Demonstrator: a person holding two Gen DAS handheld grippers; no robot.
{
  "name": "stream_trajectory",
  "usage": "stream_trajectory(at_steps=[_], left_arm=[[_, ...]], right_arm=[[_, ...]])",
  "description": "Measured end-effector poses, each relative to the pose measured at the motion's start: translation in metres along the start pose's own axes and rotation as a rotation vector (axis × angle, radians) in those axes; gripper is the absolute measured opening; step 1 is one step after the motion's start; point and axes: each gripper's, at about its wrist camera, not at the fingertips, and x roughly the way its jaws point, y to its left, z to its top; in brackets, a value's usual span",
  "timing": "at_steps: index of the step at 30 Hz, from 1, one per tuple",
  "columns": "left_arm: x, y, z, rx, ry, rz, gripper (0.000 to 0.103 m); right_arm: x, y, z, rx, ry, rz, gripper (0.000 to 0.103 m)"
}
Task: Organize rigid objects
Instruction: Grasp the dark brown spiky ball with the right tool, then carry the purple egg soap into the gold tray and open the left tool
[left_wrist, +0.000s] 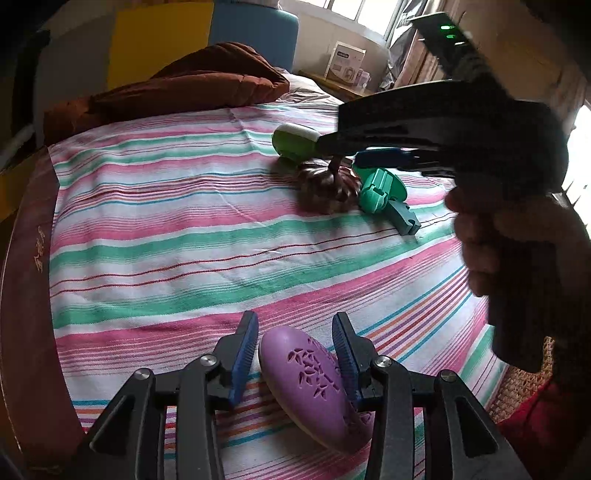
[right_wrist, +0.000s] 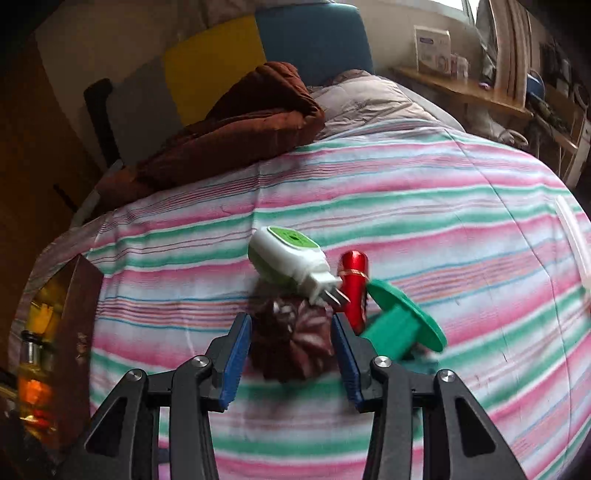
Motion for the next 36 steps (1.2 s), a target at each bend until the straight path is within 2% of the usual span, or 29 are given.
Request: stream_trajectory(at_steps=[1, 3, 7, 10, 12, 16, 18, 20, 21, 26, 31, 36], left_arm=[[-0.001, -0.001, -0.001, 0.004, -0.004, 0.007, 0.040], [-0.003, -0.002, -0.001, 0.008, -0.008, 0.011, 0.039], [-0.008, 0.001, -0.003, 0.000, -0.001, -0.008, 0.035], [-0.016, 0.001, -0.003, 0.003, -0.001, -0.022, 0.032], [-0.024, -0.002, -0.006, 0.030, -0.007, -0.018, 0.031], [-0.036, -0.009, -0.011, 0.065, 0.007, -0.059, 0.028], [-0.040, -0.010, -0.014, 0.059, 0.010, -0.052, 0.032], [-0.043, -0.008, -0.015, 0.031, 0.020, -0.054, 0.071], [-0.046, -0.007, -0.015, 0.025, 0.012, -0.048, 0.077], [-0.061, -0.005, -0.021, 0.024, 0.022, -0.034, 0.078], [-0.057, -0.002, -0.029, -0.021, 0.099, -0.028, 0.078], [-0.038, -0.010, -0.024, -0.028, 0.164, 0.000, 0.076]], right_arm=[[0.002, 0.002, 0.000, -0.024, -0.003, 0.001, 0.023], [0.003, 0.005, 0.001, -0.046, -0.006, 0.012, 0.024], [-0.007, 0.010, 0.001, -0.074, -0.009, 0.097, 0.023], [-0.006, 0.016, 0.000, -0.077, 0.035, 0.176, 0.024], [0.000, 0.021, -0.002, -0.104, 0.074, 0.175, 0.024], [0.001, 0.028, -0.004, -0.137, 0.080, 0.166, 0.024], [0.002, 0.028, -0.004, -0.138, 0.078, 0.157, 0.024], [0.001, 0.028, -0.005, -0.140, 0.077, 0.151, 0.024], [0.002, 0.028, -0.005, -0.138, 0.077, 0.148, 0.024], [0.002, 0.028, -0.003, -0.133, 0.076, 0.134, 0.024], [0.002, 0.031, -0.005, -0.142, 0.078, 0.120, 0.024], [0.002, 0.033, -0.005, -0.155, 0.074, 0.104, 0.024]])
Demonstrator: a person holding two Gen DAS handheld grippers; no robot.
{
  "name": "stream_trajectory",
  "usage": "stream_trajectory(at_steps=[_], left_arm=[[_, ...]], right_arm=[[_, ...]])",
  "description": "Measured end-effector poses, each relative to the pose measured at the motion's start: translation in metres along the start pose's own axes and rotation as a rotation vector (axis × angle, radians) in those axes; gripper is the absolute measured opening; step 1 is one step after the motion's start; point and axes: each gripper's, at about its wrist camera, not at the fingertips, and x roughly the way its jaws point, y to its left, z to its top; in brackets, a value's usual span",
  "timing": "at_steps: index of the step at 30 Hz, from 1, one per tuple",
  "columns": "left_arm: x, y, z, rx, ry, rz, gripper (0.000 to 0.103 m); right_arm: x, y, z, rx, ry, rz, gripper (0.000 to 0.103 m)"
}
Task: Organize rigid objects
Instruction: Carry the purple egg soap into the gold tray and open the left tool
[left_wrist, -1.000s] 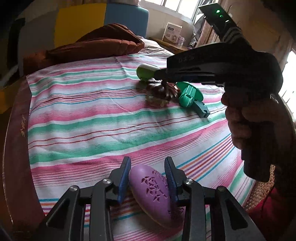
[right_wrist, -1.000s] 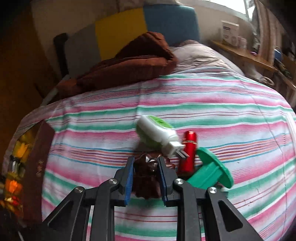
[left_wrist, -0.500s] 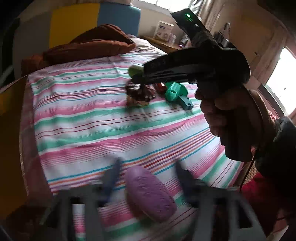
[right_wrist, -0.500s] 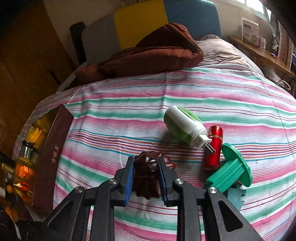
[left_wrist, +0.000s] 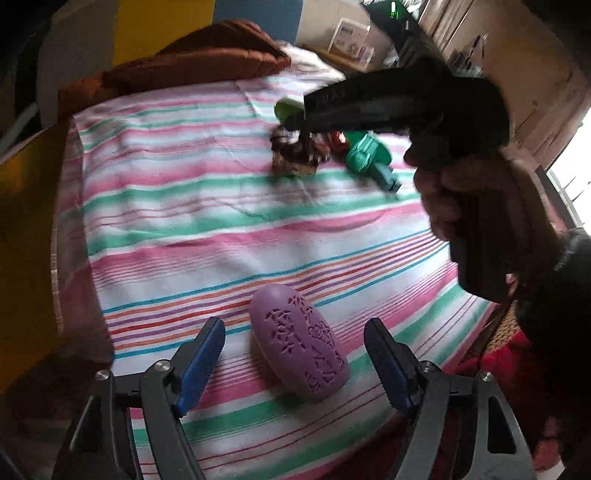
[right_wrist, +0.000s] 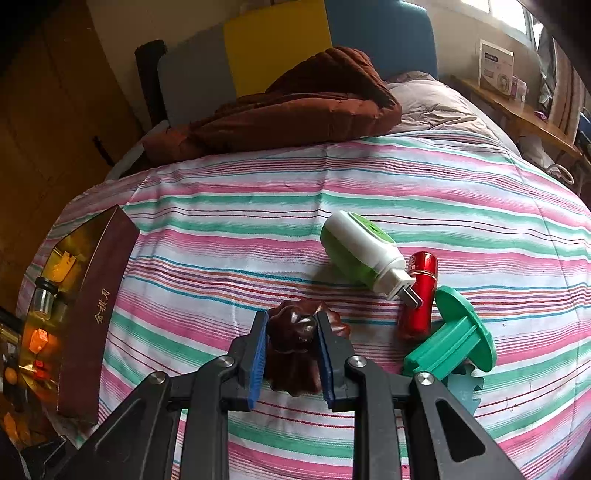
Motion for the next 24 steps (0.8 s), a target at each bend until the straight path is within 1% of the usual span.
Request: stream_trajectory(at_steps=[1, 2, 3, 4, 7, 11, 17, 21, 24], left_arm=[[0.003, -0.001, 0.001, -0.003, 0.009, -0.004, 0.075], [0.008, -0.003, 0.002, 0.001, 0.012, -0.005, 0.062], [0.010, -0.006, 0.002, 0.024, -0.001, 0.028, 0.051], [0.011, -0.010, 0.002, 0.061, -0.018, 0.061, 0.044], [0.007, -0.006, -0.002, 0.067, -0.037, 0.037, 0.043], [-0.004, 0.001, -0.006, 0.075, -0.062, 0.030, 0.042], [-0.044, 0.016, -0.002, 0.070, -0.155, 0.051, 0.041], [-0.081, 0.049, 0.008, 0.005, -0.219, 0.077, 0.040], [-0.101, 0.079, 0.016, -0.048, -0.245, 0.111, 0.040]], right_arm=[[0.000, 0.000, 0.000, -0.004, -0.001, -0.003, 0.024], [0.000, 0.001, 0.000, -0.007, -0.003, -0.006, 0.024], [0.000, 0.001, 0.000, -0.013, -0.005, -0.009, 0.024], [0.000, 0.002, 0.000, -0.019, -0.009, -0.012, 0.024], [0.000, 0.004, 0.000, -0.038, -0.018, -0.030, 0.024], [0.001, 0.003, 0.000, -0.040, -0.021, -0.035, 0.024], [0.001, 0.001, 0.000, -0.031, -0.024, -0.049, 0.024], [0.001, 0.003, -0.002, -0.037, -0.029, -0.058, 0.024], [0.001, 0.003, -0.002, -0.037, -0.030, -0.057, 0.024]])
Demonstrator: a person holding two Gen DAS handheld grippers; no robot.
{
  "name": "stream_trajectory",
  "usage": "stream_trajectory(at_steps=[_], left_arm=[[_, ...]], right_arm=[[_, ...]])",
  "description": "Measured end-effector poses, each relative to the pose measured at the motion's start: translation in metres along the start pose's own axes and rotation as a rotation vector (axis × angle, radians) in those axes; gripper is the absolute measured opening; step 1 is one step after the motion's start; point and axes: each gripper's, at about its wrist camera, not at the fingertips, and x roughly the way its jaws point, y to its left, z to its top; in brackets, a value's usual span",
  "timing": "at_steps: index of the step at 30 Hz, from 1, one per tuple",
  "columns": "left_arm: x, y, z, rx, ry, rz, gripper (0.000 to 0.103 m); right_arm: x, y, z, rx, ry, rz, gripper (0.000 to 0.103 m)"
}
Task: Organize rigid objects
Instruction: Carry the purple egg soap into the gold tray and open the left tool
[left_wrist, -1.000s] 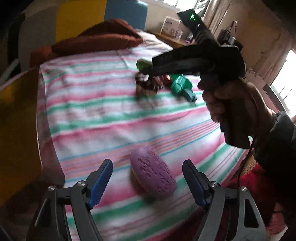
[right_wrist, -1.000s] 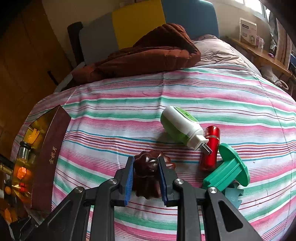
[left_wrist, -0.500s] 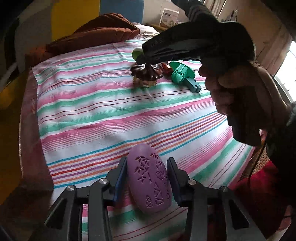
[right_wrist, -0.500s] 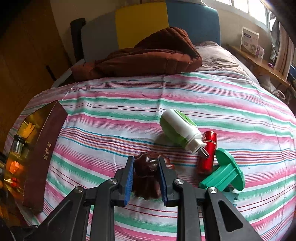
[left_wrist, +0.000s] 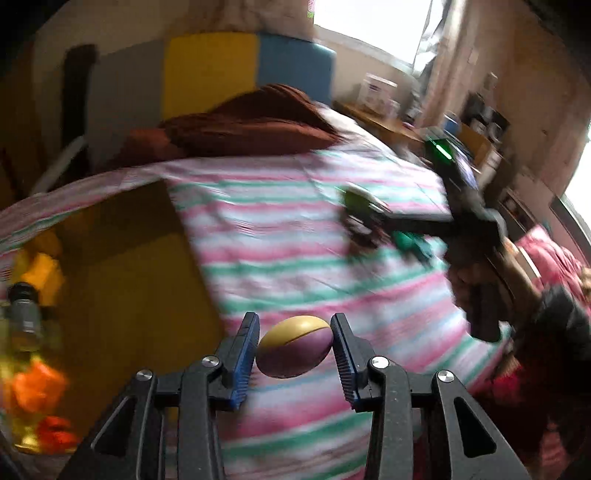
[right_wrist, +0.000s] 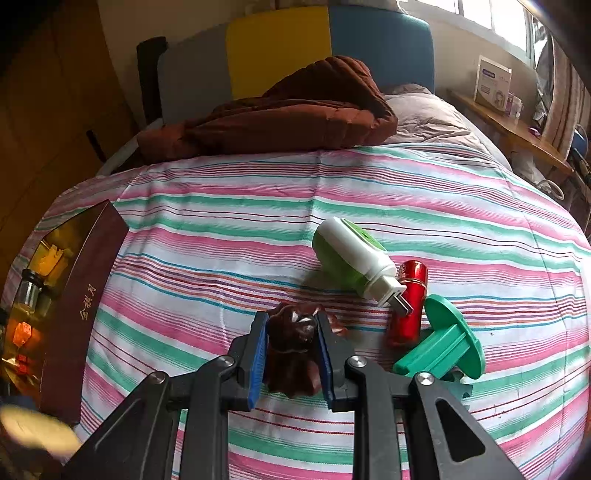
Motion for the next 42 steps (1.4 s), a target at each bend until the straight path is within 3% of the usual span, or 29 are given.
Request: stream_trajectory(at_steps=[1, 2, 3, 6, 9, 16, 21, 25, 31, 36, 40, 42], left_arm=[[-0.006, 0.016, 0.007, -0.035, -0.013, -0.006, 0.031], [-0.008, 0.029, 0.012, -0.058, -0.021, 0.013, 0.010], [-0.012, 0.048, 0.022, -0.093, -0.021, 0.074, 0.004], [-0.019, 0.088, 0.035, -0.188, -0.026, 0.057, 0.003], [-0.019, 0.111, 0.040, -0.190, -0.033, 0.155, 0.002], [-0.016, 0.129, 0.027, -0.233, -0.032, 0.223, 0.002], [0.003, 0.136, 0.007, -0.251, 0.050, 0.266, 0.003], [0.025, 0.161, 0.000, -0.340, 0.145, 0.277, 0.002], [0.057, 0.162, 0.012, -0.284, 0.225, 0.275, 0.003], [0.076, 0.186, 0.033, -0.321, 0.207, 0.398, 0.003], [0.065, 0.202, 0.042, -0.365, 0.143, 0.455, 0.004], [0.052, 0.203, 0.041, -0.395, 0.107, 0.440, 0.004]], right_arm=[[0.000, 0.000, 0.000, 0.001, 0.001, 0.002, 0.024], [0.000, 0.000, 0.000, 0.002, 0.000, 0.002, 0.024], [0.000, 0.000, 0.000, 0.001, 0.000, 0.001, 0.024], [0.000, 0.001, 0.000, -0.004, -0.003, -0.003, 0.024], [0.000, 0.001, 0.001, -0.002, -0.003, -0.001, 0.024], [0.003, 0.001, 0.000, -0.014, 0.003, -0.019, 0.022], [0.003, 0.001, 0.000, -0.011, 0.002, -0.027, 0.022], [0.003, 0.002, -0.001, -0.015, 0.000, -0.034, 0.022], [0.003, 0.000, 0.000, -0.010, 0.000, -0.031, 0.022], [0.003, -0.001, 0.001, -0.007, 0.000, -0.030, 0.021], [0.004, -0.002, 0.001, -0.008, -0.001, -0.031, 0.021], [0.004, -0.002, 0.002, -0.012, -0.003, -0.033, 0.021]])
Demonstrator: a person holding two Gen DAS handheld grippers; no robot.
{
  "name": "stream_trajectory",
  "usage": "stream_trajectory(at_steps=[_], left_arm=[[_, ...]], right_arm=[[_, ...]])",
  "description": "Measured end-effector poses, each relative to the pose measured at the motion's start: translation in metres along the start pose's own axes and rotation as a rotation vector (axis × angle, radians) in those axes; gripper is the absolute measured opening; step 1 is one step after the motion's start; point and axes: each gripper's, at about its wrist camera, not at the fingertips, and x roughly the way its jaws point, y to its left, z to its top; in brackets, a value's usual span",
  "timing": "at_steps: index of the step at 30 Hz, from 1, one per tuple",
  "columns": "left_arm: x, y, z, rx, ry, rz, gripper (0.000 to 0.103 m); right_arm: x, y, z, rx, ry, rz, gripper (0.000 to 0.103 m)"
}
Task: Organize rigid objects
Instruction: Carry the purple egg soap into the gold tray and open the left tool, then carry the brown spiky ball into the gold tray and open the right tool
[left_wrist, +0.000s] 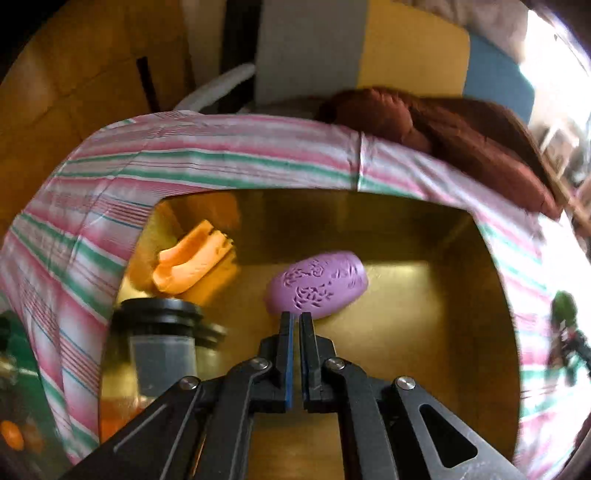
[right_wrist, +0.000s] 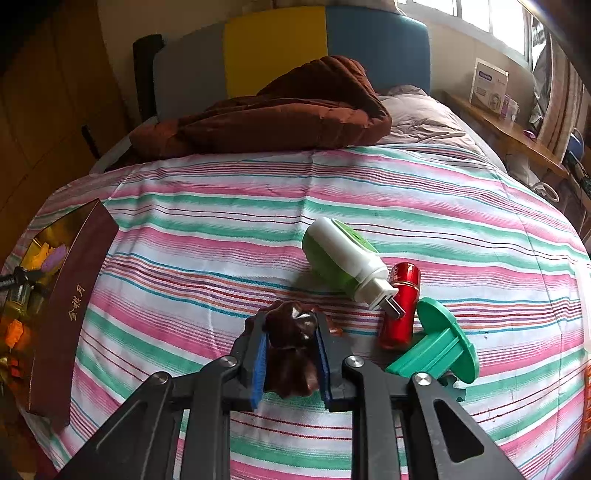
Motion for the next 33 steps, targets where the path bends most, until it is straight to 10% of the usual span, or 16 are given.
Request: stream_trajectory(at_steps=[16, 33], left_arm=[[-0.090, -0.006, -0.099, 0.111, -0.128, -0.043, 0.032], [-0.126, 0.032, -0.118, 0.044, -0.216, -0.038, 0.048]], right_arm=[[-0.004, 0.019, -0.006, -0.016, 0.011, 0.058, 0.021], [-0.072, 0.116, 0.022, -0.084, -0.076, 0.228, 0.019]])
